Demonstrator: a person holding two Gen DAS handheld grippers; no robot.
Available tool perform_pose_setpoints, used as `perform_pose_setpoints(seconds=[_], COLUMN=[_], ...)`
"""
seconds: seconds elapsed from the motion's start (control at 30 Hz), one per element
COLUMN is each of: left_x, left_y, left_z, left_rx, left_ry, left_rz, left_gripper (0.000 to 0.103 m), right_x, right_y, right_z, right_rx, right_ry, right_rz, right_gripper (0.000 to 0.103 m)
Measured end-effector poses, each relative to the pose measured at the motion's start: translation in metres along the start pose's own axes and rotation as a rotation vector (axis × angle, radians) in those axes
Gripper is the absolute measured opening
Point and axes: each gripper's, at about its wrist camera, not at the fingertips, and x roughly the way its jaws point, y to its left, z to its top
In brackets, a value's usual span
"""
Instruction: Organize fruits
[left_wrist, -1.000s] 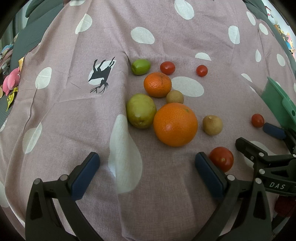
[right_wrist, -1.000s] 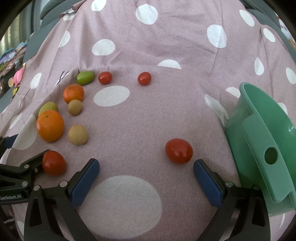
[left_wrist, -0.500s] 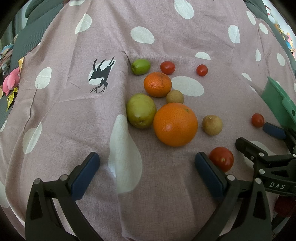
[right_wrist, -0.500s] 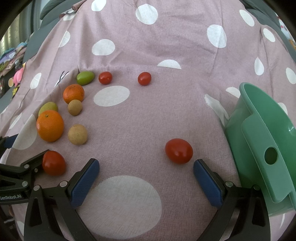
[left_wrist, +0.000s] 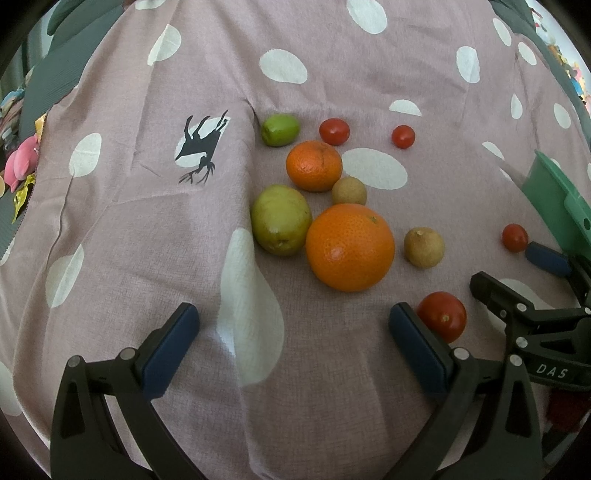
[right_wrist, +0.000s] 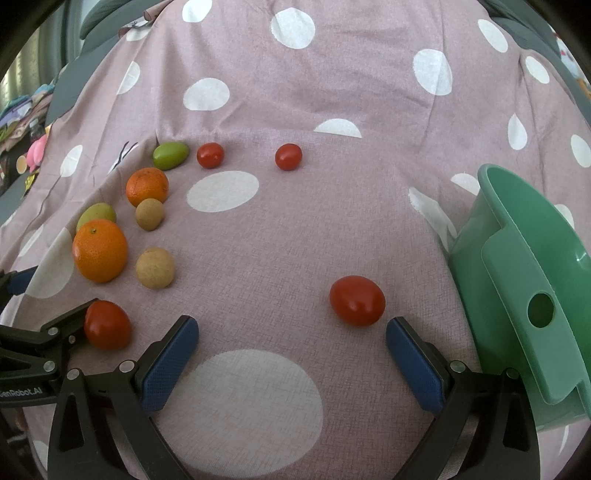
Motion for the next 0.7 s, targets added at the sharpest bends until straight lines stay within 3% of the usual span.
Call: perform_pose_setpoints(seconds=[0.33,0.43,0.7], left_x=[-0.008,-0.023,-0.078], left_y=[0.007,0.013,0.033], left_z=[0.006,0.010,0.051], left_rx=[-0.037,-0.060,-0.120], left_ry=[0.050,0.019,-0.107], left_rz=[0.019,-0.007,-0.054], left_gripper=[0.101,0.100,0.096], right_x=[0.009,0.003,-0.050], right_y=[0.000,0.006,0.018], right_z=[0.007,0.009,0.048], right_rx=[0.034,0.057,0.082], right_ry=[0.052,0.071,-0.026], right_rz=[-0.018,0.011,0.114], right_gripper=[0.101,0.101,0.101])
